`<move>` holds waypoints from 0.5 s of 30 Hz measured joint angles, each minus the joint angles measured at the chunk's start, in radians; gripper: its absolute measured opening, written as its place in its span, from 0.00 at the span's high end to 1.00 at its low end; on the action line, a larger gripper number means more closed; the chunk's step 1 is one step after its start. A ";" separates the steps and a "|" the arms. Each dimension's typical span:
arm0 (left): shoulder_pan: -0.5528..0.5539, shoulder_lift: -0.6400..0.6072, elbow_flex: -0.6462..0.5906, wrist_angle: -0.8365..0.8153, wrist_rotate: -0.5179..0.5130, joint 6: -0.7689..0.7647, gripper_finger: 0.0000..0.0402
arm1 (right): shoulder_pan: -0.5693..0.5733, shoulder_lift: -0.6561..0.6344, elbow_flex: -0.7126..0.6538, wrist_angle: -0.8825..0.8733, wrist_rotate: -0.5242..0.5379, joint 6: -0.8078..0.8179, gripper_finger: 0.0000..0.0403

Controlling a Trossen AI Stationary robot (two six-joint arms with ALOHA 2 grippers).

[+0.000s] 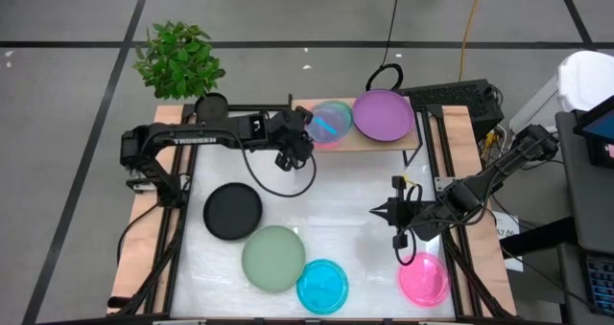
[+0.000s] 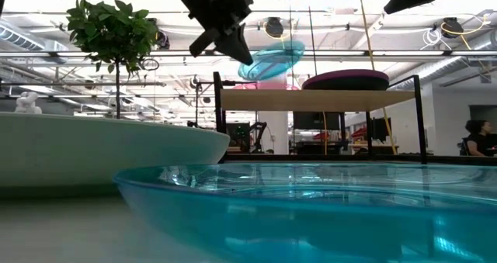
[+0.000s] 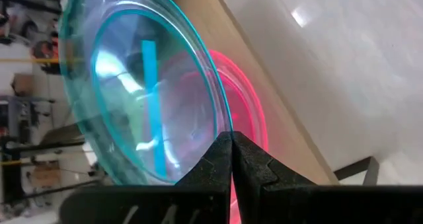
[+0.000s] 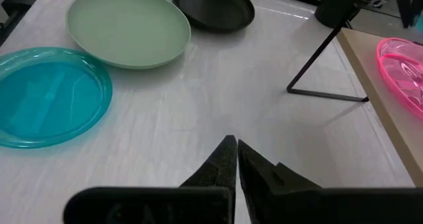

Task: Place and stack plates onto a shelf
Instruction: Stack the top blue plate on top of the pink plate on the shelf

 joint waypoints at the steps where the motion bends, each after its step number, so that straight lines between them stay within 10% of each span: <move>1: 0.004 0.004 0.000 -0.003 0.000 -0.013 0.99 | 0.000 0.000 0.000 0.000 0.000 0.000 1.00; 15: 0.033 0.004 -0.001 -0.009 -0.001 -0.118 0.88 | 0.000 0.000 0.000 0.000 -0.002 -0.001 1.00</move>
